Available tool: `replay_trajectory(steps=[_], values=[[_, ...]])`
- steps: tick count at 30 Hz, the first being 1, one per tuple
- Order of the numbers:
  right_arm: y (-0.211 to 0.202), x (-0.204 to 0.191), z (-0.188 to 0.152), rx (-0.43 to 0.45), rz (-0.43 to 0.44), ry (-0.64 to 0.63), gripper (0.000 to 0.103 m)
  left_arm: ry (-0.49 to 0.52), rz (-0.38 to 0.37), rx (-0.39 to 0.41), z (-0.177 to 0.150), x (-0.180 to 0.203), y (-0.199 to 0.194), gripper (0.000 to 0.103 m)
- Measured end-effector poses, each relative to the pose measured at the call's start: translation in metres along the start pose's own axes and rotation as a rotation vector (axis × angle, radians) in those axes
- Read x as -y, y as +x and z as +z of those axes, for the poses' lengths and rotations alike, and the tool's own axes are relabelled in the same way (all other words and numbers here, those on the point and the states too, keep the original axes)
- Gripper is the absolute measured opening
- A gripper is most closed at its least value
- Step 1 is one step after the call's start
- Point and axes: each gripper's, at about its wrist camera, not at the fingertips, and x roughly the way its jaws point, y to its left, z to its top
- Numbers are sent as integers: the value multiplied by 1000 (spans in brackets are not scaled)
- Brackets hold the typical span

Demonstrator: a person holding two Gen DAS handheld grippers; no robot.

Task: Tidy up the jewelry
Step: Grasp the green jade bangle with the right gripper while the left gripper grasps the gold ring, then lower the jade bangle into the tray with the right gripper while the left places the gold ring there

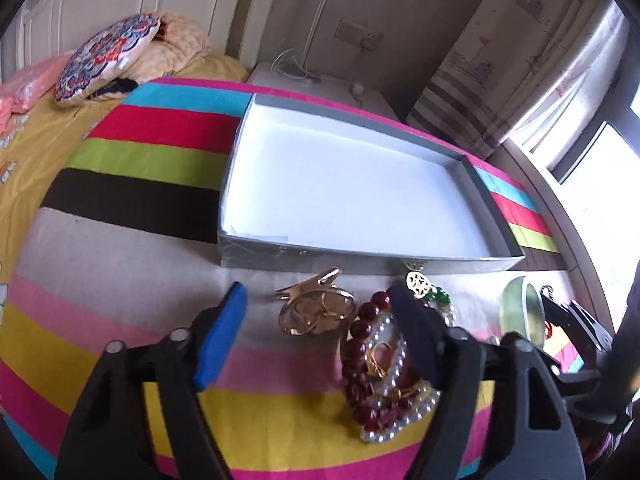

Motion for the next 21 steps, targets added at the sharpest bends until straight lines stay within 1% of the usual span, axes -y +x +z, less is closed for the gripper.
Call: replay_trajectory(steps=[1,2,3,6,9,13,17,21], values=[[0,1,0,2,2,2,78,-22,-16,-12,0,-1,5,47],[-1,1,0,4,3,3,78,-42,-31,-11,0,-3,6,40],[-1,1,0,7,4,5,78,-52,-38,-14,0,-3,6,38],[-3,3,0,15,10,14,78,-21,-32,24,-4,2,-6,38],[-4,4,0,25,16,23,78,3,-45,59,-7,7,-22,38],[-6,10,2,37,38,48,78,47,-60,110,5,15,-42,38],[-1,19,15,29,44,78,78,89,-39,121,28,26,-42,38],[8,24,40,32,29,90,78,91,-38,95,50,32,-26,38]])
